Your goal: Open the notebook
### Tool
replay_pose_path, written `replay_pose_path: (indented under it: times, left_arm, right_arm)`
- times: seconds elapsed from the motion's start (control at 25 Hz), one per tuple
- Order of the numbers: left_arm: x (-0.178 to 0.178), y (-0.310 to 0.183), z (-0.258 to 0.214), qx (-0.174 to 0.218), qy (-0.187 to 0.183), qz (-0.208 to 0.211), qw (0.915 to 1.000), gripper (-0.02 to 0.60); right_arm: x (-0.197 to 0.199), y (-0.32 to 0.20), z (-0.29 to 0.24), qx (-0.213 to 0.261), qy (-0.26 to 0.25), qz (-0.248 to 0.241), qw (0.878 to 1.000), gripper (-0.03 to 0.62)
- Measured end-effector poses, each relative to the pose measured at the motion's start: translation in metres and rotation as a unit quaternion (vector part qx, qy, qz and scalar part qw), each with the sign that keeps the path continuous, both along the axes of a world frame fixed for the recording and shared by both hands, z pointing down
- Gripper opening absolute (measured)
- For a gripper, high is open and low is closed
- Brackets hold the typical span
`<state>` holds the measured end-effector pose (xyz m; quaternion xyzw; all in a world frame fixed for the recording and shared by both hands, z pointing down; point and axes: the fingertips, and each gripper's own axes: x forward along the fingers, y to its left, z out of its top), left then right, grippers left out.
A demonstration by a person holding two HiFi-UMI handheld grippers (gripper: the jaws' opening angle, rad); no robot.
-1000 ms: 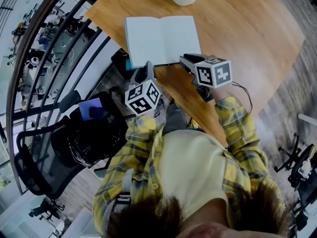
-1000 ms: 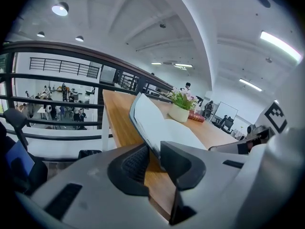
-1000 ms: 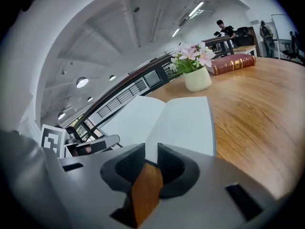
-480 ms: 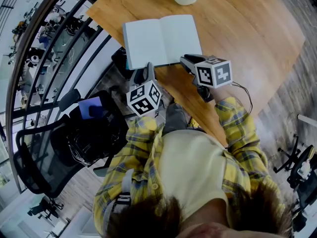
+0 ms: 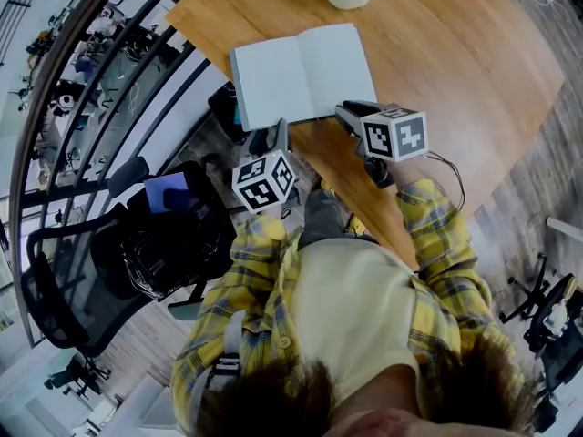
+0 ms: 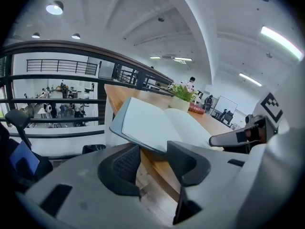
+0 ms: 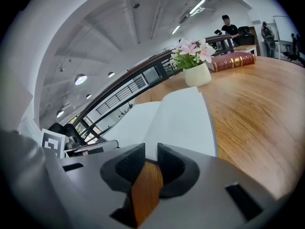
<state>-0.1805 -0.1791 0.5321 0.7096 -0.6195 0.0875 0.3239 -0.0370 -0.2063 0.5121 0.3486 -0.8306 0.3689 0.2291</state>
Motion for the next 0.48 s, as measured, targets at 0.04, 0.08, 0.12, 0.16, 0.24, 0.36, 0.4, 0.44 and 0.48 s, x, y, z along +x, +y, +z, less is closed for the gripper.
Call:
replay_pose_path:
  times: [0.04, 0.08, 0.12, 0.16, 0.24, 0.36, 0.4, 0.44, 0.48]
  left_arm:
    - [0.0, 0.002, 0.001, -0.003, 0.006, 0.004, 1.0, 0.155]
    - [0.0, 0.003, 0.002, -0.006, 0.012, 0.008, 0.9999, 0.155]
    - [0.0, 0.005, 0.003, -0.007, 0.018, 0.011, 0.9997, 0.155]
    - [0.0, 0.006, 0.003, -0.007, 0.024, 0.015, 0.9996, 0.155]
    - [0.0, 0.01, 0.004, -0.006, 0.035, 0.021, 0.9992, 0.155]
    - [0.003, 0.02, 0.011, -0.02, 0.041, 0.034, 0.9984, 0.155]
    - [0.004, 0.024, 0.014, -0.026, 0.037, 0.039, 0.9983, 0.155]
    - [0.005, 0.027, 0.016, -0.03, 0.031, 0.042, 0.9982, 0.155]
    - [0.005, 0.03, 0.018, -0.032, 0.026, 0.045, 0.9982, 0.155]
  right_arm:
    - [0.0, 0.001, 0.001, 0.0, 0.0, 0.0, 1.0, 0.137]
    - [-0.001, 0.003, 0.002, -0.001, 0.0, -0.001, 1.0, 0.137]
    - [-0.001, 0.004, 0.003, -0.002, -0.001, -0.002, 1.0, 0.137]
    - [-0.001, 0.005, 0.004, -0.004, -0.002, -0.002, 1.0, 0.137]
    - [-0.001, 0.008, 0.003, -0.004, -0.003, -0.004, 1.0, 0.137]
    - [0.001, 0.009, 0.0, -0.001, 0.0, -0.005, 1.0, 0.137]
    - [0.001, 0.01, 0.001, -0.001, 0.0, -0.006, 1.0, 0.137]
    - [0.002, 0.011, 0.001, -0.002, -0.001, -0.006, 1.0, 0.137]
    - [0.002, 0.012, 0.001, -0.001, -0.002, -0.006, 1.0, 0.137]
